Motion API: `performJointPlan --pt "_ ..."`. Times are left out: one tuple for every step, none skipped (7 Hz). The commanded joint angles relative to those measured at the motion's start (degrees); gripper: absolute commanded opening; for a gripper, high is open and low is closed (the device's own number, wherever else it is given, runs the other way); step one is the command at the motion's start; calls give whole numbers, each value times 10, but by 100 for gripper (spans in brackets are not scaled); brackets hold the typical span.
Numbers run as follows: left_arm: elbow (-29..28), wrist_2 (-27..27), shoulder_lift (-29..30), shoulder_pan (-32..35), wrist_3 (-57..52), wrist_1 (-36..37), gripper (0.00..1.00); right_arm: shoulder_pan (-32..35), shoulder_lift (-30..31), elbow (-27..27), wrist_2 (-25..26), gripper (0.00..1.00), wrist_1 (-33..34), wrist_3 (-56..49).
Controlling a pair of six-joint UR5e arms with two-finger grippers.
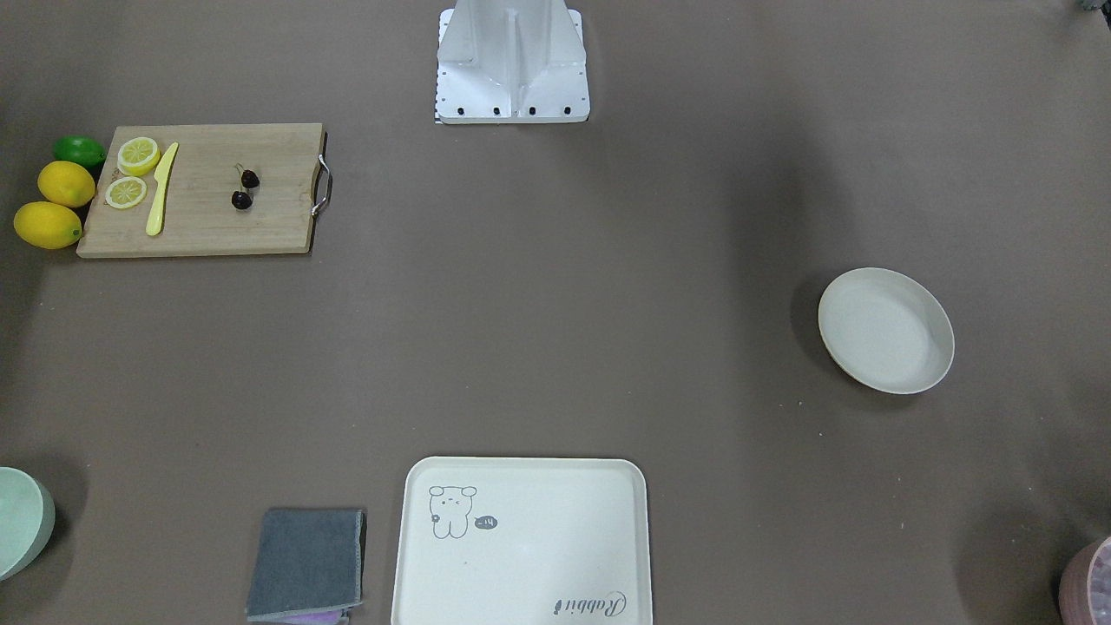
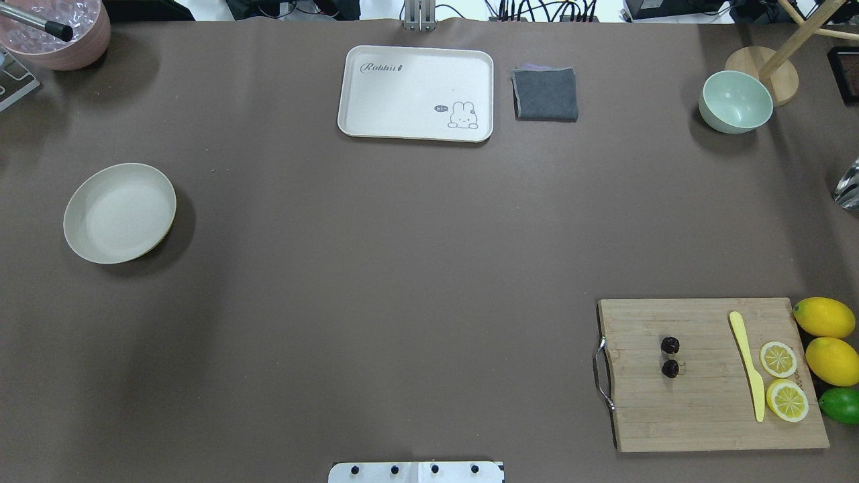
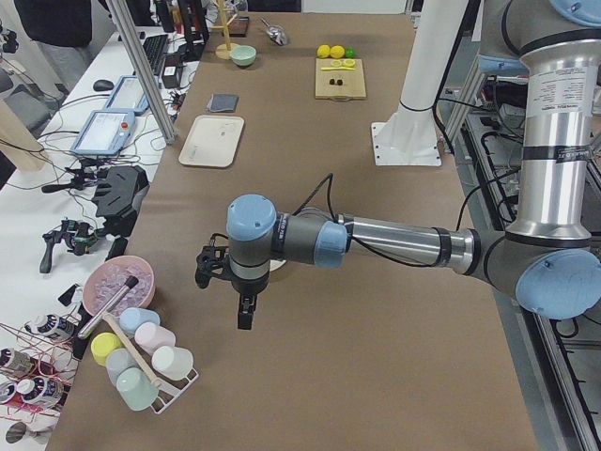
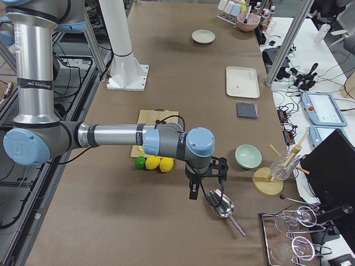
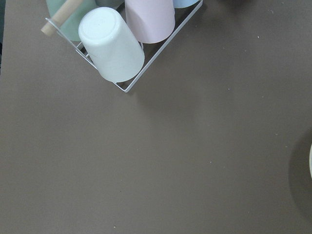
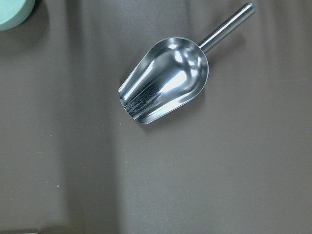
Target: Place red cherry on plate
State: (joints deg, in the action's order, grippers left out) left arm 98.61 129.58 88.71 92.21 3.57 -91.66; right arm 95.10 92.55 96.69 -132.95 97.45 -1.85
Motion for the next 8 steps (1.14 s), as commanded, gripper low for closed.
performJointPlan --pt "9 4 -2 0 0 -5 98 0 -1 1 0 100 -1 0" --pt "-3 2 -5 0 0 -6 98 0 -1 1 0 100 -1 0" --pt "-6 0 -6 -1 1 -6 98 0 0 1 0 100 -1 0" --pt "1 6 -5 -1 -1 -12 98 0 0 1 0 100 -1 0" --pt "-1 6 0 -23 1 -55 98 0 1 2 0 100 -1 0" --pt "-5 5 -1 -46 48 -109 98 0 1 3 0 100 -1 0" --pt "-6 10 5 -76 105 -134 98 0 1 3 0 100 -1 0" --pt "-17 12 6 -147 171 -199 98 0 1 2 0 100 -1 0"
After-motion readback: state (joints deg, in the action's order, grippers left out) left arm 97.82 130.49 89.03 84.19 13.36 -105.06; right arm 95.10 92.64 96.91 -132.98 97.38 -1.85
